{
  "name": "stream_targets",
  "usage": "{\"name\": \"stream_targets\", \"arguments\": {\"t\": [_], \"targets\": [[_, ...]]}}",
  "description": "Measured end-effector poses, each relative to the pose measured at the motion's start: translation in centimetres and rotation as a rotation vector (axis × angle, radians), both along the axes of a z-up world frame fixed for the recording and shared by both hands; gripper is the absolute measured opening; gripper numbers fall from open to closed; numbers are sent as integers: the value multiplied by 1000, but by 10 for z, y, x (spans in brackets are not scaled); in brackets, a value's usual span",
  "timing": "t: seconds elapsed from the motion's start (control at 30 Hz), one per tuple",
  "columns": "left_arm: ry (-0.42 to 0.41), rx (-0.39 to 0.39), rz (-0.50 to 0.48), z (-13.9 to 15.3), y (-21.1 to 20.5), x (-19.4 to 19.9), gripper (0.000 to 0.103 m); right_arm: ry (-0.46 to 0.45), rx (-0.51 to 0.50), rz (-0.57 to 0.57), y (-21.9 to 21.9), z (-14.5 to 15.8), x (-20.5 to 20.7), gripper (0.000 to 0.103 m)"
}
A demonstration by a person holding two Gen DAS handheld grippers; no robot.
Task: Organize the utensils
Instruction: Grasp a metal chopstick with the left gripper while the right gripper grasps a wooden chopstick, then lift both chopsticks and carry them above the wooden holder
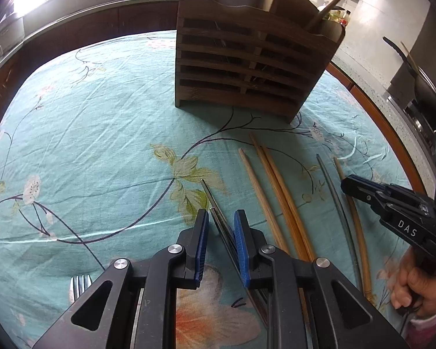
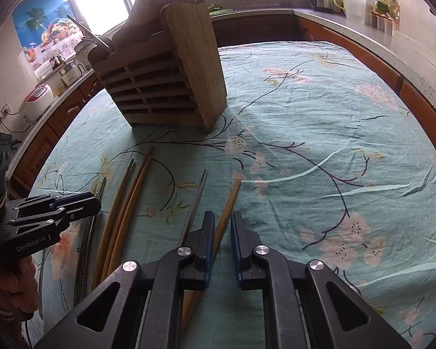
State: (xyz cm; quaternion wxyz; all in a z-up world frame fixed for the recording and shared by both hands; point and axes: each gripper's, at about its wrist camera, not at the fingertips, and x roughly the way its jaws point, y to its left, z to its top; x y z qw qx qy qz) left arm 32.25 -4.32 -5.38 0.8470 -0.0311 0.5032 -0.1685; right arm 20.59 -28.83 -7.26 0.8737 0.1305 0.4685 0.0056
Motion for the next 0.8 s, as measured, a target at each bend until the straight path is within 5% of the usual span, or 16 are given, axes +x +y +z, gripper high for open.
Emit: {"name": "stream_targets", "arguments": {"t": [0.4, 0.8], "targets": [[-63, 121, 11, 2, -23, 9, 8, -14, -84, 14, 15, -2, 18, 13], [-125, -43, 38, 51, 9, -24, 3, -129, 45, -14, 3, 40, -10, 5]]}}
